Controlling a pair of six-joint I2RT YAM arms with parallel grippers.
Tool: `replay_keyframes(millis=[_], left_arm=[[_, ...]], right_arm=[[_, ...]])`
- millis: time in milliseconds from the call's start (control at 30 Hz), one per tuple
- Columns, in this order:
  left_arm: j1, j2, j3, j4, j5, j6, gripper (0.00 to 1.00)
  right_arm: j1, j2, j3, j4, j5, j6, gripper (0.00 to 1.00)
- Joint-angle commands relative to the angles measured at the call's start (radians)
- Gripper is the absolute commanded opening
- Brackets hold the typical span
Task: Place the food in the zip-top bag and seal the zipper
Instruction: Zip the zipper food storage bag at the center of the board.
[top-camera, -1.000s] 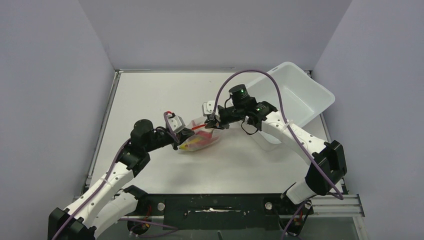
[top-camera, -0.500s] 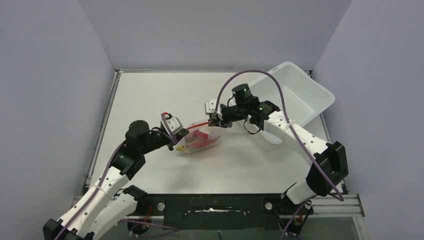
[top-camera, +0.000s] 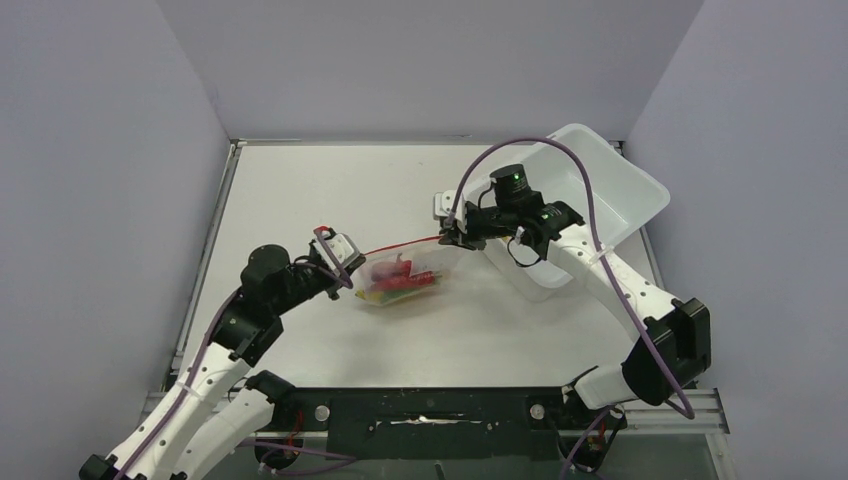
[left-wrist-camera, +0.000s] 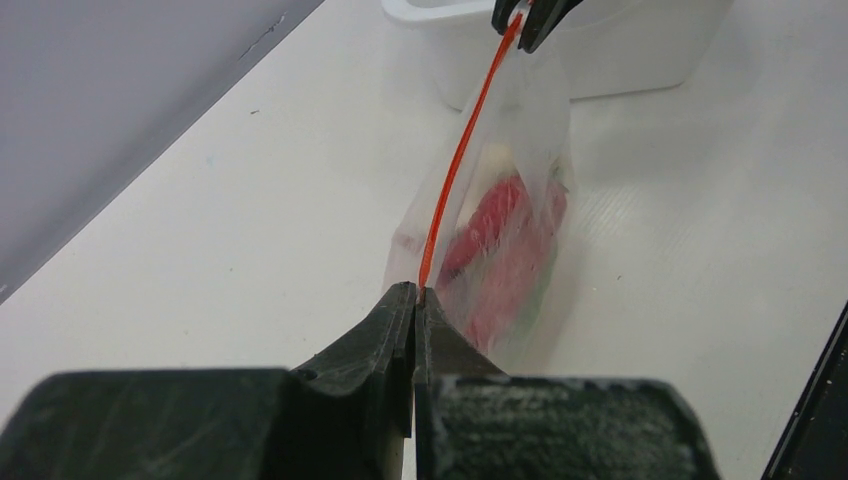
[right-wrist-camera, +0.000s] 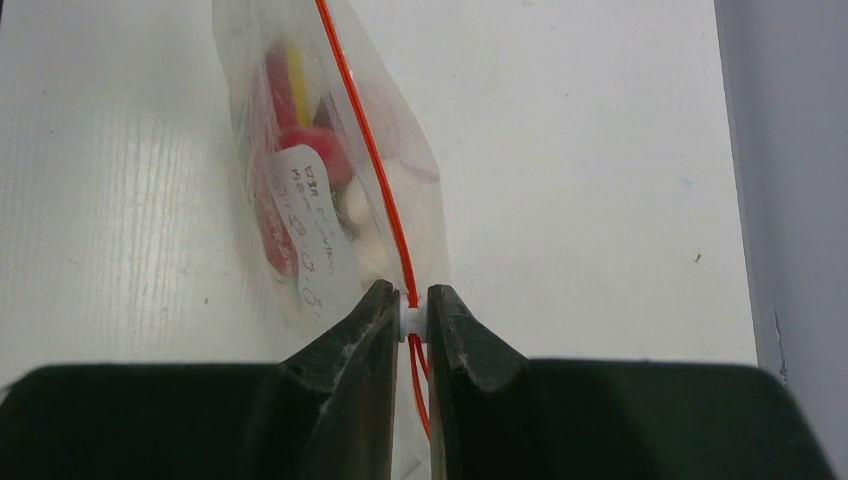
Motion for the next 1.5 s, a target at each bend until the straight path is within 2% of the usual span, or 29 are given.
replay_keyframes(millis=[0, 467, 667, 900, 1133, 1267, 1433, 1467], left_arm=[[0.013, -0.031, 0.062, -0.025, -0.097, 0.034, 0.00], [0.034, -0.050, 0.066, -0.046, -0.201, 0.062, 0.00], [0.045, -0.044, 0.065, -0.043, -0.196, 0.064, 0.00], [0.049, -0.033, 0.071, -0.019, -0.184, 0.022, 0.00], [0.050, -0.001, 0.078, 0.000, -0.179, -0.144, 0.00], [0.056, 0.040, 0.059, 0.005, -0.202, -0.269, 0.00], [0.140, 0.111, 0.059, 0.040, -0.217, -0.462, 0.00], [0.165, 0.127, 0.064, 0.038, -0.217, -0.491, 0.00]], right_arm=[[-0.056, -0.055, -0.009, -0.033, 0.091, -0.015, 0.00], [-0.196, -0.152, -0.055, -0.154, 0.135, -0.062, 0.00], [-0.235, -0.196, -0.072, -0.185, 0.129, -0.054, 0.00], [-0.220, -0.238, -0.075, -0.151, 0.071, 0.055, 0.00], [-0.198, -0.270, -0.101, -0.069, -0.021, 0.191, 0.04], [-0.167, -0.247, -0.136, 0.034, 0.024, 0.250, 0.09], [-0.167, -0.207, -0.066, 0.149, 0.092, 0.358, 0.31], [-0.166, -0.202, -0.053, 0.166, 0.094, 0.377, 0.38]])
